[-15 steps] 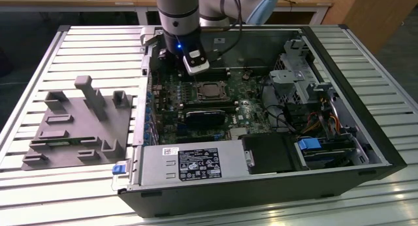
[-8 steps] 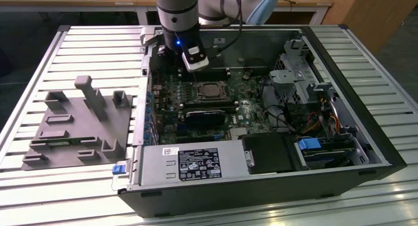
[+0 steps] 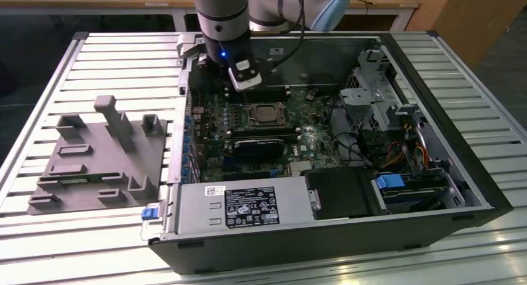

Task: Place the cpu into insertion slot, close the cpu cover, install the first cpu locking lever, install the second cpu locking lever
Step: 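Install the first cpu locking lever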

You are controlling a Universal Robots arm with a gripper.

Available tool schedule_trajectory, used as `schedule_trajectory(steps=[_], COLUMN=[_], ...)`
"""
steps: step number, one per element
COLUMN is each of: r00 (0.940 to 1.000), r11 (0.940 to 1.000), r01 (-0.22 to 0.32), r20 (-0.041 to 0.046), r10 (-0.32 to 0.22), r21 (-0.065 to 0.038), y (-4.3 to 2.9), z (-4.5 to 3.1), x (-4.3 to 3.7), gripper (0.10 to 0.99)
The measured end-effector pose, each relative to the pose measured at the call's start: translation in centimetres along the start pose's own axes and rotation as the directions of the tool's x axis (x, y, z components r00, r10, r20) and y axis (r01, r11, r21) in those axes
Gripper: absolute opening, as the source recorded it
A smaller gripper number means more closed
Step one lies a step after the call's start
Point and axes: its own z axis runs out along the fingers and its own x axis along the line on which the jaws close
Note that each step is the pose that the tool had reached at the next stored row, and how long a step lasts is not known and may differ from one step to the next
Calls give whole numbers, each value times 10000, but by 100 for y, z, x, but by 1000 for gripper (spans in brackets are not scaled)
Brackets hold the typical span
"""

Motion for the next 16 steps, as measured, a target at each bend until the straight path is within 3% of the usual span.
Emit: schedule_trajectory(steps=[5,11,16], r00=[9999,10000,9999], r11=[9989,9988,9988], r01=[-22,-19,-22], r20=[-103,-98,-99], r10=[17,14,17], r21=[-472,-481,-480], y=[0,1,21], z=[0,1,9], x=[2,-7,-105], gripper=[102,102,102])
